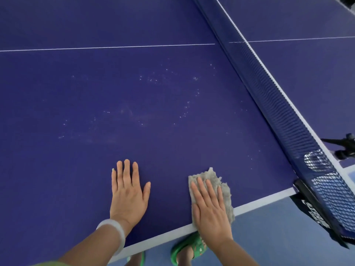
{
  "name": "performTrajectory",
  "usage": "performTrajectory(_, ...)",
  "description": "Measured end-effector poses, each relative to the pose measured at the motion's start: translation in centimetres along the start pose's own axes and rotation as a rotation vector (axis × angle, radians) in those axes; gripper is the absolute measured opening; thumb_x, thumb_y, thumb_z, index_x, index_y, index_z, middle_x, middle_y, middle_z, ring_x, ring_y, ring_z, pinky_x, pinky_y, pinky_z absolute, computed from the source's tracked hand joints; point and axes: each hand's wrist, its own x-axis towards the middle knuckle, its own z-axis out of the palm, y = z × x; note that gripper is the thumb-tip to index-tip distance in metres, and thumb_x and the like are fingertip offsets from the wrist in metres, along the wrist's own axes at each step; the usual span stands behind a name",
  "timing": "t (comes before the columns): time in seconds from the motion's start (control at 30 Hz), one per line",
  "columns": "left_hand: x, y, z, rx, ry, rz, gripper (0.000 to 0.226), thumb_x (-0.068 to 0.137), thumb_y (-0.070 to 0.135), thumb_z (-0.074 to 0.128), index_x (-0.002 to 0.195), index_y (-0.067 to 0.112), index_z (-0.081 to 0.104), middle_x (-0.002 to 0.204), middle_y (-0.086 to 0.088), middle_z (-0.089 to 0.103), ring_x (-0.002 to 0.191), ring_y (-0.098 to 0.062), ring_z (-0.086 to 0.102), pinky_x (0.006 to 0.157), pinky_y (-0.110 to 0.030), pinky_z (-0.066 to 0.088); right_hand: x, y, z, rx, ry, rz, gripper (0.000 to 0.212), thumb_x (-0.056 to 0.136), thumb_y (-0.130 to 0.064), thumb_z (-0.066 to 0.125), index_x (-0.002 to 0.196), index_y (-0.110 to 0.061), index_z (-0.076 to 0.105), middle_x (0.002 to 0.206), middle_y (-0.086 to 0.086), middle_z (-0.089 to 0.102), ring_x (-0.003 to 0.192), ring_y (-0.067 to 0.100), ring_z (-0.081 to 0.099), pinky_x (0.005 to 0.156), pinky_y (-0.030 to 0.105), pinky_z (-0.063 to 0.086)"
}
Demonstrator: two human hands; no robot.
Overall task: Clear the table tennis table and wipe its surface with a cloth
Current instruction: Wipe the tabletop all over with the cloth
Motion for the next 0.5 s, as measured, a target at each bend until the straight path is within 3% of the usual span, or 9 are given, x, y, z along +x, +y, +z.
performTrajectory(0.1,0.2,0.4,-0.3,-0.043,0.009,-0.03,0.072,0.096,0.046,0.025,0.145,-0.004,0.036,0.153,-0.029,0.03,0.146,-0.043,0.019,0.12,-0.055,0.013,-0.2,4.6,-0.6,0.029,0.02,0.266,0.057,0.098,-0.032,0.027,0.152,-0.019,0.036,0.16,0.0,0.029,0.149,0.021,0.022,0.117,0.05,0.016)
performTrajectory(0.17,0.7,1.1,-0.7,-0.109,0.018,-0.031,0.062,0.098,0.036,0.043,0.143,-0.006,0.039,0.151,-0.031,0.03,0.146,-0.045,0.019,0.12,-0.056,0.016,0.1,5.5,-0.6,0.043,0.015,0.345,0.058,0.098,-0.033,0.023,0.153,-0.017,0.034,0.16,0.002,0.03,0.148,0.024,0.024,0.118,0.05,0.014)
performTrajectory(0.27,2.0,4.0,-1.1,-0.157,0.019,0.19,0.056,0.094,0.02,0.058,0.143,-0.003,0.042,0.151,-0.025,0.033,0.145,-0.039,0.024,0.118,-0.053,0.023,0.3,5.1,-0.3,0.065,0.036,0.396,0.057,0.099,-0.032,0.024,0.153,-0.017,0.033,0.16,0.004,0.03,0.148,0.026,0.026,0.118,0.05,0.013)
performTrajectory(0.37,3.7,8.4,-0.9,-0.141,0.01,0.346,0.057,0.099,0.025,0.05,0.149,0.003,0.035,0.156,-0.019,0.026,0.149,-0.033,0.018,0.121,-0.044,0.014,0.4,4.9,-0.2,0.096,0.043,0.395,0.057,0.099,-0.032,0.025,0.154,-0.019,0.031,0.161,0.002,0.028,0.149,0.024,0.022,0.118,0.05,0.012)
performTrajectory(0.5,6.6,13.7,0.3,-0.1,-0.038,0.305,0.06,0.103,0.037,0.031,0.155,0.008,0.017,0.162,-0.018,0.01,0.151,-0.031,0.002,0.124,-0.041,0.003,0.1,7.1,-0.1,0.123,0.022,0.49,0.059,0.099,-0.038,0.015,0.157,-0.023,0.018,0.164,-0.003,0.014,0.152,0.021,0.009,0.121,0.049,-0.001)
